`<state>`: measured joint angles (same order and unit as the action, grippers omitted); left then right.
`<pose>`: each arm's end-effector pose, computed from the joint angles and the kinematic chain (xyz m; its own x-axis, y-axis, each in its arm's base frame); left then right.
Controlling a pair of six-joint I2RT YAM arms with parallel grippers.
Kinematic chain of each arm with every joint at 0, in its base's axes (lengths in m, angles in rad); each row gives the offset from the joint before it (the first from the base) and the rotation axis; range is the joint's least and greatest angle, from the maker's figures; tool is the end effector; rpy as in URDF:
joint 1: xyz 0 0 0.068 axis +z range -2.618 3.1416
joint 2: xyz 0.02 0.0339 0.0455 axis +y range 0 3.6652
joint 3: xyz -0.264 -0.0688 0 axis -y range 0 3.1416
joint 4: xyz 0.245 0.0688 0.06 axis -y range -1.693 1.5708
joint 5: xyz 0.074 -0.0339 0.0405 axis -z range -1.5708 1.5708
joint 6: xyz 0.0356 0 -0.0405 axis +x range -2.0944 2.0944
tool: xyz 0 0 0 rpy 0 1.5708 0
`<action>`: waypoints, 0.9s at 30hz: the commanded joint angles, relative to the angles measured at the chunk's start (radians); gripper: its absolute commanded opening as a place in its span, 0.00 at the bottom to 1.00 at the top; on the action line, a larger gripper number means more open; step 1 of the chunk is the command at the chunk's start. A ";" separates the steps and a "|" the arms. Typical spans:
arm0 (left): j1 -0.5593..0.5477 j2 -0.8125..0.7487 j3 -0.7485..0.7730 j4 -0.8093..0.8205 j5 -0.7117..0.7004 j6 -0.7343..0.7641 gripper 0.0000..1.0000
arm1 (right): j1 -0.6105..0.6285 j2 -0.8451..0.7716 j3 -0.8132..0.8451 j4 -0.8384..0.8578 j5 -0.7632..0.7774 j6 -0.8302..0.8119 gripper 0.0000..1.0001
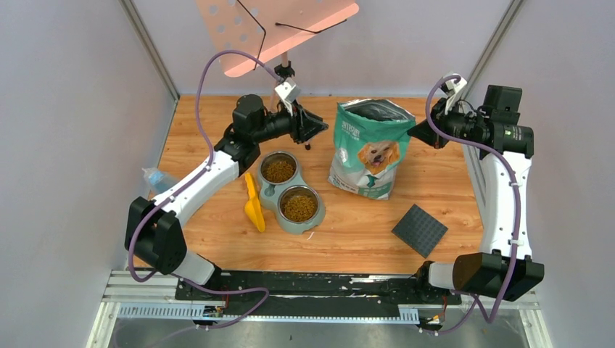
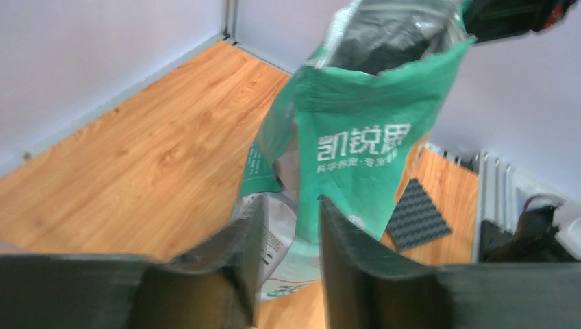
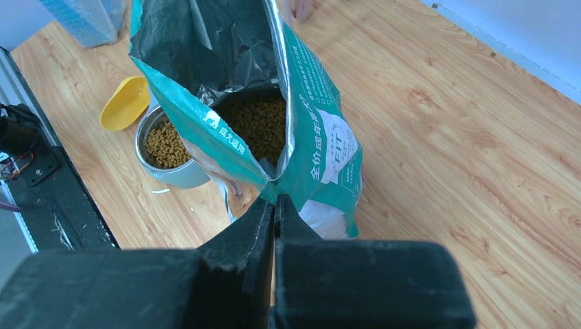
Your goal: Serve the pet food
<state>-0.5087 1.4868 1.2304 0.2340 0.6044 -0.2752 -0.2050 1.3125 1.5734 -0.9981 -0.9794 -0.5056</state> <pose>0.2987 -0.1898 0.3702 -0.2626 -0.1096 -0.9587 0.8579 0.4283 -0.2839 0.2442 -0.0206 0.4268 -0.3393 -0.2053 -0.9180 -0.7459 0.6533 0.1297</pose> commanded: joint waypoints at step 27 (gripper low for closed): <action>-0.056 0.243 0.297 0.247 0.368 -0.016 0.38 | 0.018 -0.029 0.033 -0.036 -0.036 -0.119 0.00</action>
<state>-0.5556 1.7580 1.4746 0.3729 0.9234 -0.2291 -0.1902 1.3045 1.5768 -1.0424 -0.9791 -0.5968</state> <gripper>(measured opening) 0.413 0.014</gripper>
